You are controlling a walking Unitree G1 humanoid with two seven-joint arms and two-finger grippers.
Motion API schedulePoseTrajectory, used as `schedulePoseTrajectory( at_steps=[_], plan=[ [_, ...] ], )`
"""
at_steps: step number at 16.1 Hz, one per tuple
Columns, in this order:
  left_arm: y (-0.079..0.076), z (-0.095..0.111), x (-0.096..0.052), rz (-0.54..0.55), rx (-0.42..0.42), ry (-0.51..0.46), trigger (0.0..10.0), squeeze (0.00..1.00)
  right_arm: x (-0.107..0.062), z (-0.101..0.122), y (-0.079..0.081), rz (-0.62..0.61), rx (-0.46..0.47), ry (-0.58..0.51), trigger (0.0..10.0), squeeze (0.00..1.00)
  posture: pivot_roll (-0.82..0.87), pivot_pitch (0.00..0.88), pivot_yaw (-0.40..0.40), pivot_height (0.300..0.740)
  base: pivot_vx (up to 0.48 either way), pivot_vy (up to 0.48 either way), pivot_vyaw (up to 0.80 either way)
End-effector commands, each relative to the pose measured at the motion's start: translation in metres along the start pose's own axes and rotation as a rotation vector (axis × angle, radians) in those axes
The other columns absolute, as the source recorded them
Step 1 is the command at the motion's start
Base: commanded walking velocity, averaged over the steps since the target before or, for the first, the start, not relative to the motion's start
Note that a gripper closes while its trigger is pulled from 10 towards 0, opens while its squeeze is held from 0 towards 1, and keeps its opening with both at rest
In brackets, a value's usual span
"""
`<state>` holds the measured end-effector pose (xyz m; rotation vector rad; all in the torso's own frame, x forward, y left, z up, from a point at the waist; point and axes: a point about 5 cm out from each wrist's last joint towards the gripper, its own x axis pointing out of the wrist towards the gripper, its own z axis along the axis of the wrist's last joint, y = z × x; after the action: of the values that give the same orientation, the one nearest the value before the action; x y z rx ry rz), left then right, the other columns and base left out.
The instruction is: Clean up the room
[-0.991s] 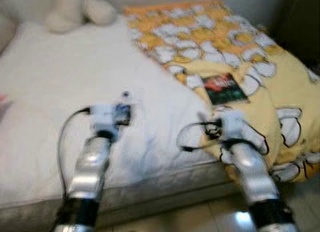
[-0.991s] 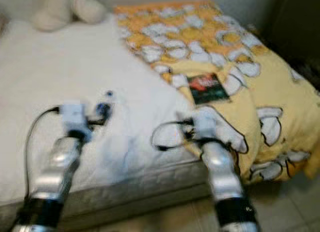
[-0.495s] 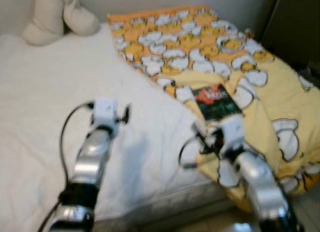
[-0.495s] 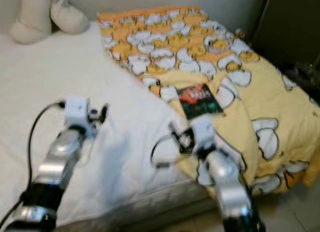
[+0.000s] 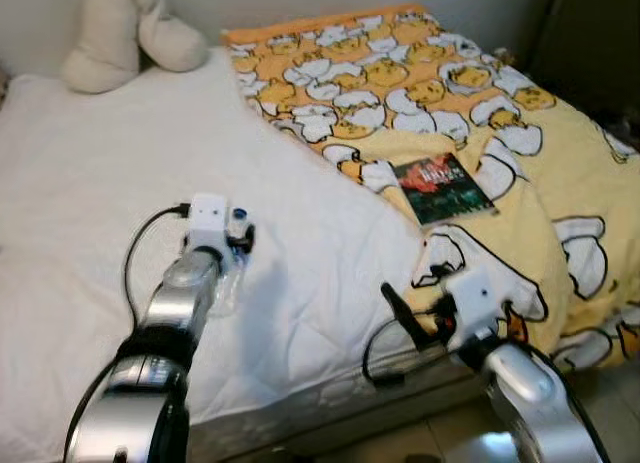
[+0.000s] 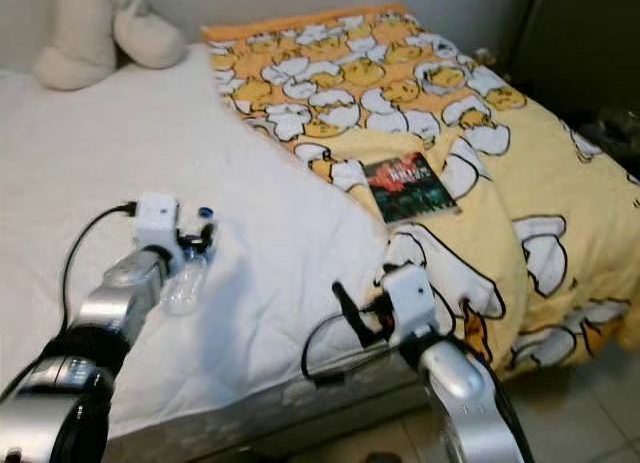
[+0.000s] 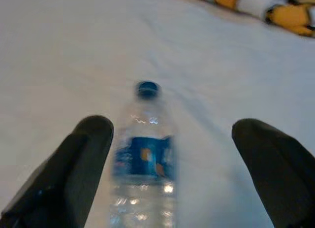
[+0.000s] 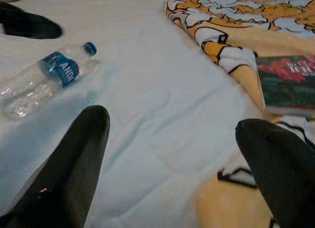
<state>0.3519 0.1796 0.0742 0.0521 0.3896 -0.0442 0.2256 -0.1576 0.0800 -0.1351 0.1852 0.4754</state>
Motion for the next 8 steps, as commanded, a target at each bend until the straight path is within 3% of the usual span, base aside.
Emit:
schedulePoseTrajectory(
  at_steps=[1,4,8],
  plan=[
    [0.003,-0.001,0.002,0.004,0.004,0.009,10.0,0.0,-0.002,0.007,0.004,0.023,0.009,-0.018,10.0,0.0,-0.23,0.086,0.129,0.74,0.0,0.0,0.0],
    [0.009,0.002,0.006,0.086,0.014,0.024,10.0,0.0,-0.015,0.009,0.006,0.017,0.02,0.006,10.0,0.0,-0.26,0.114,0.128,0.74,0.0,0.0,0.0],
    [0.036,0.012,0.004,0.224,0.009,0.0,10.0,0.0,-0.039,0.005,0.008,-0.005,0.029,0.063,10.0,0.0,-0.29,0.165,0.134,0.74,0.0,0.0,0.0]
  ],
)
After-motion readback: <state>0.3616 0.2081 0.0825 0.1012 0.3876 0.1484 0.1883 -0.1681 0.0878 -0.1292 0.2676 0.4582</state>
